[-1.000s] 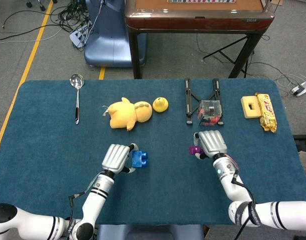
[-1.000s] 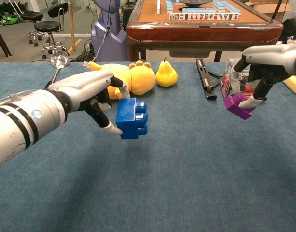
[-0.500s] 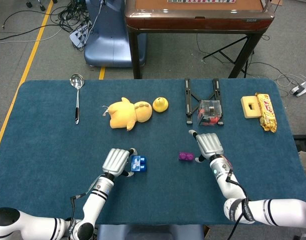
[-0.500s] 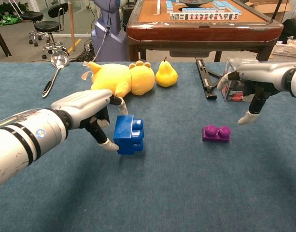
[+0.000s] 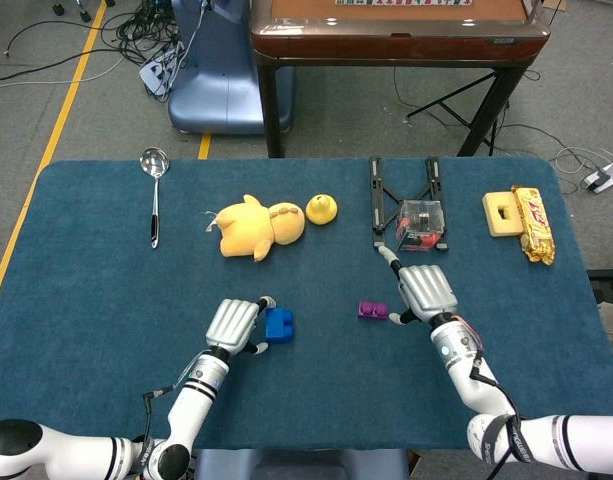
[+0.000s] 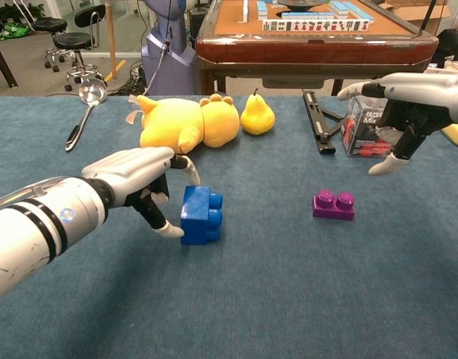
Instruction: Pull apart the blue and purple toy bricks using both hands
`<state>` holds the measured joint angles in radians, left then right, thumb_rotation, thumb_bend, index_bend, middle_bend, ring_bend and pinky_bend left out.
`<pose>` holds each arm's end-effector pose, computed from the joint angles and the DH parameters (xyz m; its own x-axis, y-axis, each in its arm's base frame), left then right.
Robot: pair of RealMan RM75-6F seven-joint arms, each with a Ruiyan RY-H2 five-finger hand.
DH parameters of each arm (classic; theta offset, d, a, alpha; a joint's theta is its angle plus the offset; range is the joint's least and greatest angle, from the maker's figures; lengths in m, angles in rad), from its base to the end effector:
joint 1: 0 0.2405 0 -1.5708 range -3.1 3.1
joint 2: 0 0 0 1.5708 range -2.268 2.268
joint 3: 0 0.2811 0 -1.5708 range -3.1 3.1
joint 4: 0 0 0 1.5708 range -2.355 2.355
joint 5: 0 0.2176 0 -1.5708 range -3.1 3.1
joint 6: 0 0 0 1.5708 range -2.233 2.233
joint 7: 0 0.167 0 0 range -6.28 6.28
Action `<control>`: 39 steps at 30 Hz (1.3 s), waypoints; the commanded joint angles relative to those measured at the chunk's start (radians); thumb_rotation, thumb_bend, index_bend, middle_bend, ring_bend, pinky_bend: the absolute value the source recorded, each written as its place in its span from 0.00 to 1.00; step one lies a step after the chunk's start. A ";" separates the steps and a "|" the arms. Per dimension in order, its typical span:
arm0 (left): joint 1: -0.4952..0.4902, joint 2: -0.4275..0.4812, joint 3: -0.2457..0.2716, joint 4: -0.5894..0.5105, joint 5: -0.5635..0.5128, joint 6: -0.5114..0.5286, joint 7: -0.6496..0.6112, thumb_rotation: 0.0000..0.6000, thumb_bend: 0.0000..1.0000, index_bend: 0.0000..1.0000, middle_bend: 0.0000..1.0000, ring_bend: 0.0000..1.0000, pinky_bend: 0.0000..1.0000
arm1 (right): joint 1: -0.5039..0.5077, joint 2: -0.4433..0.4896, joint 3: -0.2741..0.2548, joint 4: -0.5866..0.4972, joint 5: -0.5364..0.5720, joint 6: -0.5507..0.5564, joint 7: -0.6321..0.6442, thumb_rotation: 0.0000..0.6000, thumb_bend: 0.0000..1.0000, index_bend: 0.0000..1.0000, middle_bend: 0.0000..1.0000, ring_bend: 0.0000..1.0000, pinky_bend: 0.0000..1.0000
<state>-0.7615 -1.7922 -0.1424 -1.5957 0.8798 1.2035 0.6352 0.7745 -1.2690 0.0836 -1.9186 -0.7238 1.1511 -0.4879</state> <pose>-0.1129 0.3268 -0.0952 0.3829 0.3081 0.8709 0.9104 -0.2860 -0.2991 -0.1737 -0.3467 0.0425 0.3783 -0.3617 0.8521 -0.9257 -0.1413 0.3509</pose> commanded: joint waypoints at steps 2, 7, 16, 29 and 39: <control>0.019 0.017 0.004 -0.032 -0.005 0.029 0.025 1.00 0.17 0.14 1.00 1.00 1.00 | -0.045 0.034 -0.011 -0.028 -0.070 0.020 0.045 1.00 0.00 0.01 0.83 0.90 1.00; 0.054 0.061 0.017 -0.097 0.001 0.084 0.054 1.00 0.12 0.04 1.00 1.00 1.00 | -0.106 0.067 -0.031 -0.049 -0.184 0.066 0.097 1.00 0.00 0.01 0.75 0.83 0.97; 0.179 0.241 0.082 -0.216 0.173 0.290 0.049 1.00 0.12 0.08 0.89 0.89 1.00 | -0.238 0.220 -0.112 -0.063 -0.447 0.093 0.294 1.00 0.00 0.02 0.50 0.53 0.79; 0.358 0.498 0.162 -0.215 0.376 0.483 0.020 1.00 0.11 0.10 0.48 0.52 0.78 | -0.403 0.273 -0.190 0.102 -0.667 0.184 0.390 1.00 0.00 0.10 0.31 0.26 0.32; 0.515 0.620 0.219 -0.197 0.490 0.582 -0.127 1.00 0.11 0.08 0.41 0.36 0.47 | -0.533 0.217 -0.185 0.242 -0.735 0.325 0.414 1.00 0.00 0.14 0.30 0.23 0.17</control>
<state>-0.2695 -1.1928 0.0618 -1.7938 1.3546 1.7739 0.5306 0.2656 -1.0401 -0.1043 -1.6973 -1.4443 1.4508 -0.0910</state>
